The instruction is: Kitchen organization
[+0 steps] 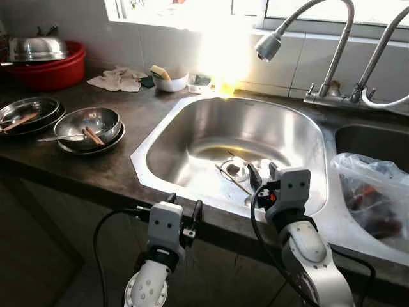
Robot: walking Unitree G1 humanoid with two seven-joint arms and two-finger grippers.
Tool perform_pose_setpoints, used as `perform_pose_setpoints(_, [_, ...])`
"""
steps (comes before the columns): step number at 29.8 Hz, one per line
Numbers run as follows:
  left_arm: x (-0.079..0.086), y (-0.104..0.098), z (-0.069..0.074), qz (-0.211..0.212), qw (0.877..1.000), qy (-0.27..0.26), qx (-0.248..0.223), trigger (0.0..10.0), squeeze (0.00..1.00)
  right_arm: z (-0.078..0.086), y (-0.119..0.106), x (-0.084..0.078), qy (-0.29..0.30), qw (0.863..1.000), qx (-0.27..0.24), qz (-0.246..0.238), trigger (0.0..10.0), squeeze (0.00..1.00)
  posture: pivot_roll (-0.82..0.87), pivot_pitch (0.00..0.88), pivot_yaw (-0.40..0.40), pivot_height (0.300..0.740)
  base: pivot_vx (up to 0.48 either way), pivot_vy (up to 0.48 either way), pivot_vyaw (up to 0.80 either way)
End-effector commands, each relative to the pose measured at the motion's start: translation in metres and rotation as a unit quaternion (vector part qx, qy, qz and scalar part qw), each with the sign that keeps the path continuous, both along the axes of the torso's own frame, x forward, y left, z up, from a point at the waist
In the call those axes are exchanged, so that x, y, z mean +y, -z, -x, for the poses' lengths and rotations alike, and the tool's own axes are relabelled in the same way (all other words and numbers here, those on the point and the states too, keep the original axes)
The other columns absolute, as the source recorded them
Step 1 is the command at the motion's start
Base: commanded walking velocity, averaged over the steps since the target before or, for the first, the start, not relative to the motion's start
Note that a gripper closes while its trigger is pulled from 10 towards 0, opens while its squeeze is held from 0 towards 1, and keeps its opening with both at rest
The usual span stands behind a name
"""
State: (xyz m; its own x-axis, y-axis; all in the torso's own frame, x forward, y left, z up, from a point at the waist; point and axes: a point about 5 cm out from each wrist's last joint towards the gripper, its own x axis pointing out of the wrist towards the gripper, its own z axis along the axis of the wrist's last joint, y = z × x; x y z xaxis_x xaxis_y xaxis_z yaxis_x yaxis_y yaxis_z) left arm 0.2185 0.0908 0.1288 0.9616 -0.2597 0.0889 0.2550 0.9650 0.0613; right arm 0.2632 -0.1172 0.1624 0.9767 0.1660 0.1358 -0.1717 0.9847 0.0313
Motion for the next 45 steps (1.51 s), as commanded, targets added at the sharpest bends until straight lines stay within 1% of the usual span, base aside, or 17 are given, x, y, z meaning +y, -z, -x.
perform_pose_setpoints(1, [0.0006,0.0020,0.0022,-0.007,1.000,0.000,0.004,10.0,0.00,0.0031,-0.0014,0.0001,0.004,1.000,-0.001,-0.001,10.0,0.00,0.04,0.042,-0.030,0.740,-0.285,0.000,0.00])
perform_pose_setpoints(14, [-0.0002,0.0052,0.0029,-0.011,1.000,0.009,0.006,10.0,0.00,0.0034,-0.0010,-0.0001,0.004,1.000,-0.001,0.002,10.0,0.00,0.04,0.023,-0.025,0.740,-0.286,0.000,0.00])
perform_pose_setpoints(21, [0.0004,0.0060,0.0030,-0.013,1.000,0.009,0.008,10.0,0.00,0.0042,0.0023,0.0014,-0.004,1.000,0.004,0.013,10.0,0.00,0.04,0.024,-0.021,0.740,-0.287,0.000,0.00])
perform_pose_setpoints(33, [0.0005,0.0053,0.0029,-0.013,1.000,0.007,0.008,10.0,0.00,0.0047,0.0066,0.0011,-0.006,1.000,0.014,0.012,10.0,0.00,0.04,0.040,-0.025,0.740,-0.287,0.000,0.00])
perform_pose_setpoints(39, [0.0010,0.0051,0.0027,-0.014,1.000,0.005,0.008,10.0,0.00,0.0052,0.0076,0.0029,-0.013,1.000,0.013,0.025,10.0,0.00,0.04,0.043,-0.025,0.740,-0.285,0.000,0.00])
perform_pose_setpoints(45, [0.0011,0.0047,0.0028,-0.015,1.000,0.006,0.007,10.0,0.00,0.0058,0.0079,0.0050,-0.018,0.999,0.012,0.026,10.0,0.00,0.05,0.048,-0.023,0.740,-0.287,0.000,0.80])
